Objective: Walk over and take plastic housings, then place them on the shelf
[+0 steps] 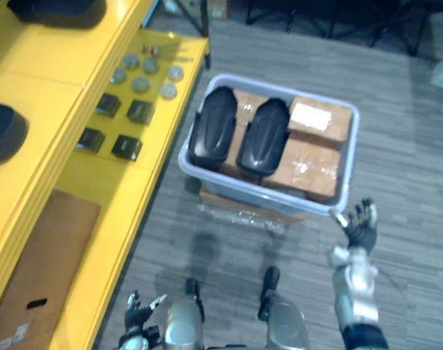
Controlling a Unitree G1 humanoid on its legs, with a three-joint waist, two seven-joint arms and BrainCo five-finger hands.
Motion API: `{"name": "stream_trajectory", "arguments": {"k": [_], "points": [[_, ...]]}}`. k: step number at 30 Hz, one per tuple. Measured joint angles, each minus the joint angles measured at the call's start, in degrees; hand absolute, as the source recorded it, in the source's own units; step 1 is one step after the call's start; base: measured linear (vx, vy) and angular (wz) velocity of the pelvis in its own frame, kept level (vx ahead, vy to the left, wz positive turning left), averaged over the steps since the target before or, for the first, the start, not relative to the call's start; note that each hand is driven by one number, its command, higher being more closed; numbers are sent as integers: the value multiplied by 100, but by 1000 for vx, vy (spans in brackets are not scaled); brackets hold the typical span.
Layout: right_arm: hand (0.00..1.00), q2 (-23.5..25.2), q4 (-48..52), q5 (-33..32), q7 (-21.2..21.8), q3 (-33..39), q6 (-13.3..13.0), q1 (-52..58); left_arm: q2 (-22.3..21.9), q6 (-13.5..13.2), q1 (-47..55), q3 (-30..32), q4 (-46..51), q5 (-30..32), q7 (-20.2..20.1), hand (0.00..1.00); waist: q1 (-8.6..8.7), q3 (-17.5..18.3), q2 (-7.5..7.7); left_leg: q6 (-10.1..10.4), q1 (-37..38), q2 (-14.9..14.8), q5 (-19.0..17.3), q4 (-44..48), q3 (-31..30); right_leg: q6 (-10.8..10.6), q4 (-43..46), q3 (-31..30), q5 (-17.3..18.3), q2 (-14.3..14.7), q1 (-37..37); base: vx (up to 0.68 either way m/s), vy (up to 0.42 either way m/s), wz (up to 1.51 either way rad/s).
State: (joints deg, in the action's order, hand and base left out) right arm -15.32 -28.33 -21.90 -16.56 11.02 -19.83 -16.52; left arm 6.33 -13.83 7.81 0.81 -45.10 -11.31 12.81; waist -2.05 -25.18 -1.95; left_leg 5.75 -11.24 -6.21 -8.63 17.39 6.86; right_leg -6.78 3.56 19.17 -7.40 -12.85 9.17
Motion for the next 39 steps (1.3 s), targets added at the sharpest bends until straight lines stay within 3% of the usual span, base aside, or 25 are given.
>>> {"name": "stream_trajectory", "arguments": {"k": [5, 8, 14, 18, 21, 27, 32, 34, 35, 39], "points": [[0, -957, -1258, -103, -137, -57, 187, -2015, -21, 11, -242, -237, -112, -395, -29, 0, -379, -174, -277, -87, -584, 64, -55, 404, -178, 14, -4, 123, -133, -31, 288, -66, 42, 18], [0, -1379, -1636, -67, -473, -167, 339, -2786, -46, 16, -322, -452, -311, -629, -75, 0, -433, -294, -495, -139, -855, 118, -90, 616, -355, 9, 98, 255, -138, -89, 403, -72, 43, 21], [0, -1888, -2470, 207, -1028, -451, 779, -3488, -166, -42, -360, -660, -578, -864, -251, 0, -694, -452, -781, -241, -1211, 214, -154, 980, -458, 12, 457, 294, -96, -254, 681, -84, 66, 10], [0, -2165, -2840, 255, -1381, -631, 1135, -3757, -174, -128, -392, -759, -582, -914, -296, 0, -847, -465, -822, -255, -1394, 245, -157, 1137, -520, 16, 604, 358, -68, -323, 819, -111, 66, 7], [0, -2310, -3035, 250, -1586, -658, 1384, -3917, -158, -199, -393, -919, -730, -930, -299, 0, -861, -440, -859, -270, -1479, 289, -162, 1219, -586, 36, 703, 418, 11, -385, 848, -83, 53, 10], [0, -2590, -3388, 370, -1455, -910, 1903, -4073, -79, -228, -391, -1293, -841, -1137, -346, 0, -994, -391, -933, -283, -1589, 298, -170, 1317, -657, 34, 802, 484, 41, -431, 901, -44, 50, 7], [0, -2970, -3847, 466, -1201, -1127, 2571, -4272, -153, -228, -389, -1576, -966, -1364, -491, 0, -1252, -165, -1256, -311, -1807, 369, -149, 1370, -709, 25, 890, 554, 45, -511, 1091, -8, 48, 8], [0, -3115, -3886, 469, -1133, -1176, 2675, -4278, -186, -229, -390, -1643, -1018, -1406, -504, 0, -1295, -100, -1346, -312, -1892, 386, -150, 1415, -784, 20, 902, 619, 51, -518, 1111, 6, 45, 15], [100, -3249, -3894, 468, -1007, -1187, 2762, -4290, -165, -232, -394, -1736, -1011, -1526, -518, 0, -1352, -97, -1350, -312, -1906, 392, -151, 1413, -780, 29, 935, 615, 75, -533, 1145, -3, 38, 8], [100, -3594, -3979, 474, -730, -1346, 3027, -4410, -167, -227, -416, -1796, -1025, -1585, -588, 0, -1468, -59, -1403, -340, -2090, 431, -176, 1469, -806, 25, 1092, 629, 181, -620, 1347, -36, 32, 5]]}}
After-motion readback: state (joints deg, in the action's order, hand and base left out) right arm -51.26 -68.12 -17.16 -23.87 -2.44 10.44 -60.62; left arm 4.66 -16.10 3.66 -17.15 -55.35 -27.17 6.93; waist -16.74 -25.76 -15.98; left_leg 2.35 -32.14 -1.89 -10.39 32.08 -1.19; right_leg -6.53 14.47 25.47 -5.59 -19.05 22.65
